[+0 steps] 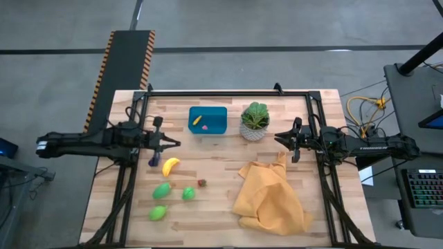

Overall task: Pick and placing Produce into tupperware
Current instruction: Put the red cherry into the blue bin

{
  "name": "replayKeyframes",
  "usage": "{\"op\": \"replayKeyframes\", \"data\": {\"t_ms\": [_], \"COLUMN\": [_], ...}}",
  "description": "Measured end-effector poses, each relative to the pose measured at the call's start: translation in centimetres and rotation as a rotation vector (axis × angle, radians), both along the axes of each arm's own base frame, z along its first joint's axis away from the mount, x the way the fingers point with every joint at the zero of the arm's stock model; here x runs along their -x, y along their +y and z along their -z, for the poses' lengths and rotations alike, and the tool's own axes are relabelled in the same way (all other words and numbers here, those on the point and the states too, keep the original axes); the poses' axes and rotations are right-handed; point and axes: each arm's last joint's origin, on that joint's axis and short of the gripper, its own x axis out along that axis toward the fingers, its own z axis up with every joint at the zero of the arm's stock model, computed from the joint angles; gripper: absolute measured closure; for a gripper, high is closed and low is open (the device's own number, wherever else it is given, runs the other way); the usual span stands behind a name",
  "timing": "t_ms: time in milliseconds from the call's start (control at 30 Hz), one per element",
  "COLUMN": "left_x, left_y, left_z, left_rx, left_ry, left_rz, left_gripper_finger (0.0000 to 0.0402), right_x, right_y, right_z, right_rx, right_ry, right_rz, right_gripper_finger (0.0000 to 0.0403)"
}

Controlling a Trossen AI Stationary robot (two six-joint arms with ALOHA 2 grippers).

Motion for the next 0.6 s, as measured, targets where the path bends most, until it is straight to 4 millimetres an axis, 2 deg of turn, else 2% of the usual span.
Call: {"op": "replayKeyframes", "data": {"t_ms": [200,433,600], "left_x": [-0.4,-1.2,-2.1], "left_y": [0.4,1.6,2.7], "left_z": [1.4,1.2,1.7], "left_rx": [-0.006,-0.01,0.02], "left_ry": [-0.014,-0.05,-0.028], "left_rz": [-0.04,-0.118,-0.075], "left_gripper_finger": [0.0398,0.0398,0.0398], "right_x": [0.0,0.0,0.0], "right_y": [0.0,0.0,0.0], "right_z": [0.0,0.0,0.0], "right_rx": [0.003,0.018,0.018], "right_ry": [0.001,0.003,0.004], "right_rz": [0.0,-0.001,-0.001], "right_gripper_finger": [0.0335,0.0335,0.0335]}}
